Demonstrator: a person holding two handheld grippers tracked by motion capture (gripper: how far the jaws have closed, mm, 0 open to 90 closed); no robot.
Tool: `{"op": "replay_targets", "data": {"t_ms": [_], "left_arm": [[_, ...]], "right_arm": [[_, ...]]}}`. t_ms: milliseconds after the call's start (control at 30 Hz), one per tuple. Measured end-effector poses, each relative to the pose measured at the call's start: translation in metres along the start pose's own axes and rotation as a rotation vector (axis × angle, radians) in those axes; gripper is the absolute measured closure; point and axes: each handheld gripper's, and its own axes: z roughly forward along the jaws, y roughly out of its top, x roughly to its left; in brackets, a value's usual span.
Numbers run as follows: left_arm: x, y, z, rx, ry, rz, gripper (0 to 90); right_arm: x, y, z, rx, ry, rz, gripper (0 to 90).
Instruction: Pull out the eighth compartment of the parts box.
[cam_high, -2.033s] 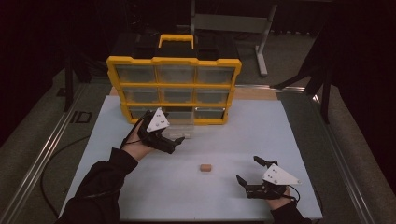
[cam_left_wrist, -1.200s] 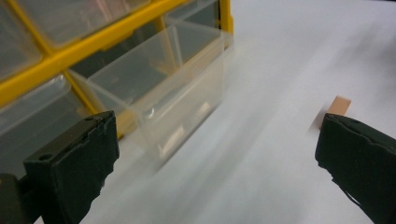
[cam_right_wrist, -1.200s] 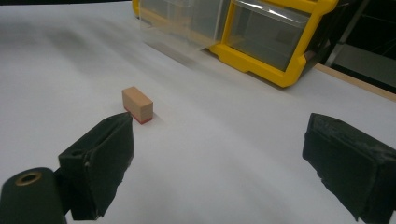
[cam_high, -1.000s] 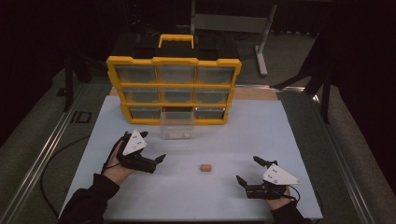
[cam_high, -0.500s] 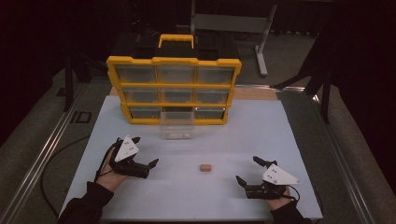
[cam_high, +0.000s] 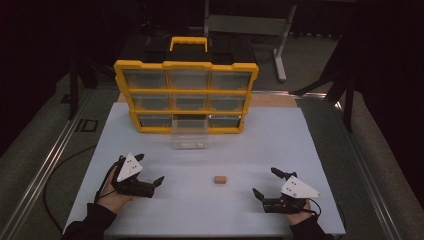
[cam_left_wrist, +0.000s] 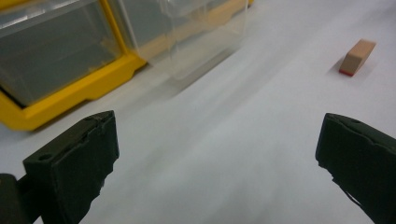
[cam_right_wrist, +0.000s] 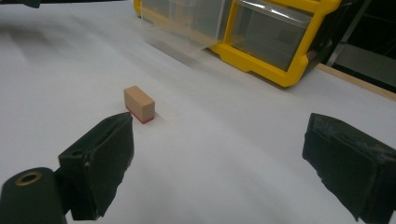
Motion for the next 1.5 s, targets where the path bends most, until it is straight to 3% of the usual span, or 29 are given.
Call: {"op": "replay_targets", "data": {"t_ms": [133,200,333,567,1500], "left_arm": [[-0.001,-0.005,-0.001,0.037,-0.012,-0.024,0.0],[-0.001,-0.007,-0.003,0.053,0.004,-0.023,0.0],[0.001,-0.010,-0.007,0.045,0.014,-0.048,0.0],[0.001,-0.014,-0.008,0.075,0.015,-0.036,0.0],[0.002,-0.016,-0.009,0.062,0.006,-0.044,0.0]], "right_arm": [[0.000,0.000,0.000,0.000,-0.001,0.000,8.9],[0.000,0.000,-0.001,0.000,-0.002,-0.002,8.9],[0.000,0.000,-0.001,-0.003,-0.003,-0.002,8.9],[0.000,0.000,-0.001,-0.004,-0.004,-0.008,9.0],[0.000,0.000,0.000,-0.003,-0.003,-0.017,8.9]]}}
